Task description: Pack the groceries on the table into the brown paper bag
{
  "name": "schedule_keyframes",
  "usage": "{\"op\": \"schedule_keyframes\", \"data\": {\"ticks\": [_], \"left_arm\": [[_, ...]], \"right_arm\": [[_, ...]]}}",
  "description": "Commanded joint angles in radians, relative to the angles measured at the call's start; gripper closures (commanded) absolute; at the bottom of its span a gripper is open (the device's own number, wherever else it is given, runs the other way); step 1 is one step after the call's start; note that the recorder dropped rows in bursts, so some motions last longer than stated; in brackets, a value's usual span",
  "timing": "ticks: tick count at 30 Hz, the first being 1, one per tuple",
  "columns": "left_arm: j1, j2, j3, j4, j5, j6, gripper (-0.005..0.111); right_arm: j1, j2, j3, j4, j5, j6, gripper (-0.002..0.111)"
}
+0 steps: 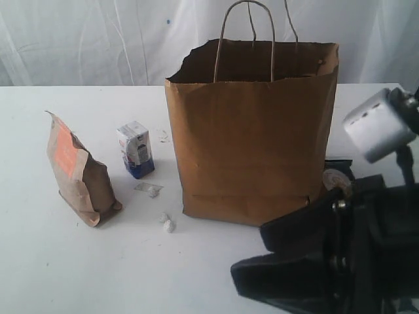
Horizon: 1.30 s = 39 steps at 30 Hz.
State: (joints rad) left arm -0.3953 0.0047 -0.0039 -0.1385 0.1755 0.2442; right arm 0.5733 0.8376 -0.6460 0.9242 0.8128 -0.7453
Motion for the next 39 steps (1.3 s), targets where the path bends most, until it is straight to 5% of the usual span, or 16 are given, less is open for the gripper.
{"op": "schedule_keyframes", "data": {"ticks": [1,8,15,22,32,39], "left_arm": [[0.004,-0.005,0.004,-0.005,0.000,-0.004,0.107],[0.004,-0.005,0.004,-0.005,0.000,-0.004,0.107],[0.004,-0.005,0.004,-0.005,0.000,-0.004,0.107],[0.004,-0.005,0.004,-0.005,0.000,-0.004,0.107],[0.004,-0.005,0.004,-0.005,0.000,-0.004,0.107],[0.004,-0.005,0.004,-0.005,0.000,-0.004,0.107]], "right_arm": [[0.122,0.003,0.030,0.030,-0.082,-0.009,0.053],[0.323,0.154,0.051,0.041,-0.219,0.011,0.053],[0.493,0.451,0.047,0.039,-0.577,-0.025,0.054],[0.501,0.699,-0.067,0.036,-0.794,-0.049,0.061],[0.400,0.778,-0.226,0.011,-0.928,-0.428,0.061],[0.400,0.778,-0.226,0.024,-0.936,-0.381,0.061]]}}
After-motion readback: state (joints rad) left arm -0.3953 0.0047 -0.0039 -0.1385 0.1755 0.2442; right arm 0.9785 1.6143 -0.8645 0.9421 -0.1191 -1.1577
